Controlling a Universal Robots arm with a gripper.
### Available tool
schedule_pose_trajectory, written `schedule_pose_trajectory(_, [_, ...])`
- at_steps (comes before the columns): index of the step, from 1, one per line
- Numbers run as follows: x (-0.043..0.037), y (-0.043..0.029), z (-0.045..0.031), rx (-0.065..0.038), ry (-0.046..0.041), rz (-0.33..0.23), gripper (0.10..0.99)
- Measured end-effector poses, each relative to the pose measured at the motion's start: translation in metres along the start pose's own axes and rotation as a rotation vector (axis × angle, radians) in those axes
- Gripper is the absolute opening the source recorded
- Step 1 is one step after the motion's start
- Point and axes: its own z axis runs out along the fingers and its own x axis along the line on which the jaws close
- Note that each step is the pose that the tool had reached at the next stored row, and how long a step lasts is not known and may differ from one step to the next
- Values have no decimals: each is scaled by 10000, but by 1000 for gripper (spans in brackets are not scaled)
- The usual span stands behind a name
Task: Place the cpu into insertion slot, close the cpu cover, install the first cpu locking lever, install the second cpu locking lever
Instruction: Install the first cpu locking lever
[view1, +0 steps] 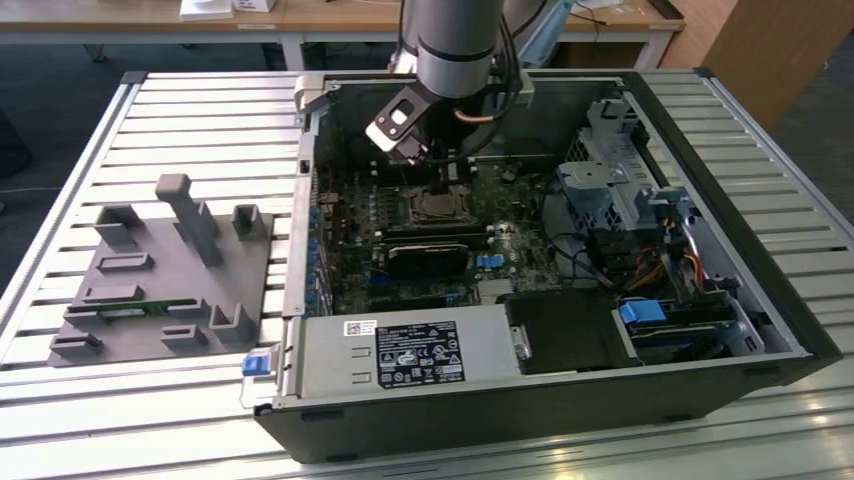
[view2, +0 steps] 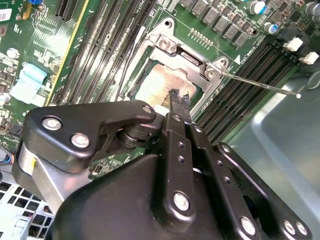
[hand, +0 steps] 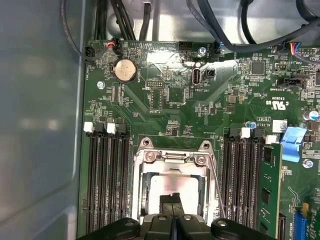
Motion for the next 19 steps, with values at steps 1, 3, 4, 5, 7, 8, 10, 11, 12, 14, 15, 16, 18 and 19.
schedule_pose_trajectory(1, [1, 0, -14, 0, 0, 0, 106])
schedule_pose_trajectory(3, [2, 0, -45, 0, -1, 0, 106])
schedule_pose_trajectory(4, [4, 0, -62, 0, 0, 0, 106])
schedule_pose_trajectory(5, [5, 1, -85, -1, 0, 0, 106])
schedule_pose_trajectory(7, [9, 1, -144, -3, -1, -1, 106])
schedule_pose_trajectory(8, [11, 1, -183, -5, -1, -1, 106])
schedule_pose_trajectory(10, [15, 2, -257, -10, -2, -2, 106])
schedule_pose_trajectory(11, [17, 2, -290, -12, -2, -2, 106])
schedule_pose_trajectory(12, [19, 1, -313, -14, -2, -1, 106])
schedule_pose_trajectory(14, [20, 0, -326, -22, -1, -2, 106])
schedule_pose_trajectory(15, [20, -1, -326, -24, 0, -17, 106])
schedule_pose_trajectory(16, [20, -1, -326, -19, 1, -103, 106])
schedule_pose_trajectory(18, [20, -1, -327, 2, 1, -439, 106])
schedule_pose_trajectory(19, [20, -2, -327, 14, 1, -621, 106])
